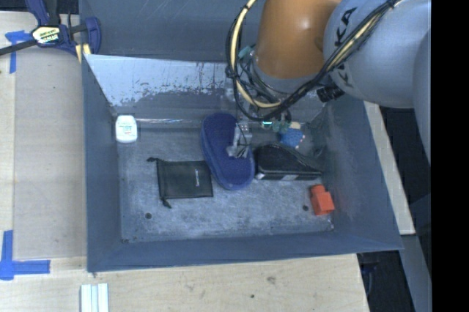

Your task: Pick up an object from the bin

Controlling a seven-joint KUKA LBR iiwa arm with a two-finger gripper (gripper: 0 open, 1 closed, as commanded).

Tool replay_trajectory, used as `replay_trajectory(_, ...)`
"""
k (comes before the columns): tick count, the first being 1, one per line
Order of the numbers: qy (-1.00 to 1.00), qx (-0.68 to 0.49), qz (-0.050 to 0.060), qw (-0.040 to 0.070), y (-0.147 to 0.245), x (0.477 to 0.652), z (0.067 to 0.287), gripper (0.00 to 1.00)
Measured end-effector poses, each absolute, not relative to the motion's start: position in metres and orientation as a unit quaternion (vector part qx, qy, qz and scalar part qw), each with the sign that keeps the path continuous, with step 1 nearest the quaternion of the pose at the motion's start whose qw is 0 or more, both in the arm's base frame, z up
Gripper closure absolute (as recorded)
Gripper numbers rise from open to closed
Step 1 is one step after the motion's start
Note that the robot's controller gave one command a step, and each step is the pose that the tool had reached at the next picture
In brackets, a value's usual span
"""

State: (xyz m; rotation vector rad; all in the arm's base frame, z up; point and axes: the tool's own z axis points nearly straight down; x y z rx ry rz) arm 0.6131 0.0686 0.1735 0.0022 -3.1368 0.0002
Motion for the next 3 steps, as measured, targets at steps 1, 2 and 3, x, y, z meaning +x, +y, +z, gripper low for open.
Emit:
replay_trajectory(1, -0.995, 0.096, 0.000, 0.001, 0.132, 0.612, 0.067, 0.00)
replay_trajectory(2, -0.996, 0.094, -0.001, -0.003, 0.131, 0.615, 0.072, 1.00)
replay_trajectory(3, -0.996, 0.088, 0.000, -0.006, 0.130, 0.619, 0.220, 1.00)
